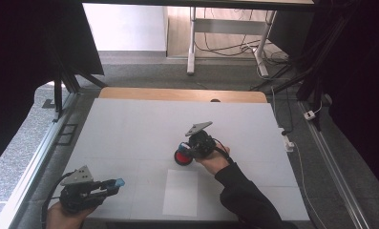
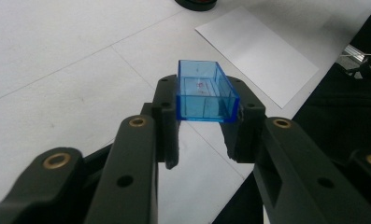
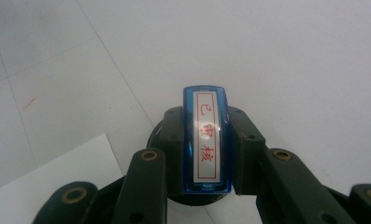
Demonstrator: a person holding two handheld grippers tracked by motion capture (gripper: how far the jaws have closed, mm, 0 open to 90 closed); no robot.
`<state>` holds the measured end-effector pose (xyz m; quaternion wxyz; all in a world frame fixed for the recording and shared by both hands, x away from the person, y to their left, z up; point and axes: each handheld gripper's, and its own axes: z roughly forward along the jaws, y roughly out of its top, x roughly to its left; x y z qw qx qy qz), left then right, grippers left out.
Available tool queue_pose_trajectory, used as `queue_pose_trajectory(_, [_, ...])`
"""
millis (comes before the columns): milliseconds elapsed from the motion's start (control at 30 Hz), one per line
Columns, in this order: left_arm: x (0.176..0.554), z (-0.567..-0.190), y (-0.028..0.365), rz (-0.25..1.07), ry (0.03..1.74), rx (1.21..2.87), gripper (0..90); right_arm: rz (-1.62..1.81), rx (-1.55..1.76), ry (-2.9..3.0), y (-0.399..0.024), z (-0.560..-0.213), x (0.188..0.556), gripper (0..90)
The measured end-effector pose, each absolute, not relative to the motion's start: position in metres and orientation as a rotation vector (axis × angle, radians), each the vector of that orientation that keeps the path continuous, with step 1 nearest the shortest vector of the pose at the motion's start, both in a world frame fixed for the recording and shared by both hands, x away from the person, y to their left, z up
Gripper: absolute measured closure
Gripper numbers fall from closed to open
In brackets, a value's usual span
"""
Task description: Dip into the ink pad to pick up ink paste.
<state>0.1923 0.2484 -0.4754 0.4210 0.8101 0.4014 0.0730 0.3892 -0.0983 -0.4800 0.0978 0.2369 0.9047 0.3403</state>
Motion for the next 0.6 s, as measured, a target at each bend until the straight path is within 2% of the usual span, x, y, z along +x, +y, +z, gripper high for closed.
queue_pose_trajectory(600, [0.1926,-0.4758,0.2489,0.179,1.013,2.028,68.6,0.943,0.755,2.701,-0.0921,-0.4844,0.3955,71.3])
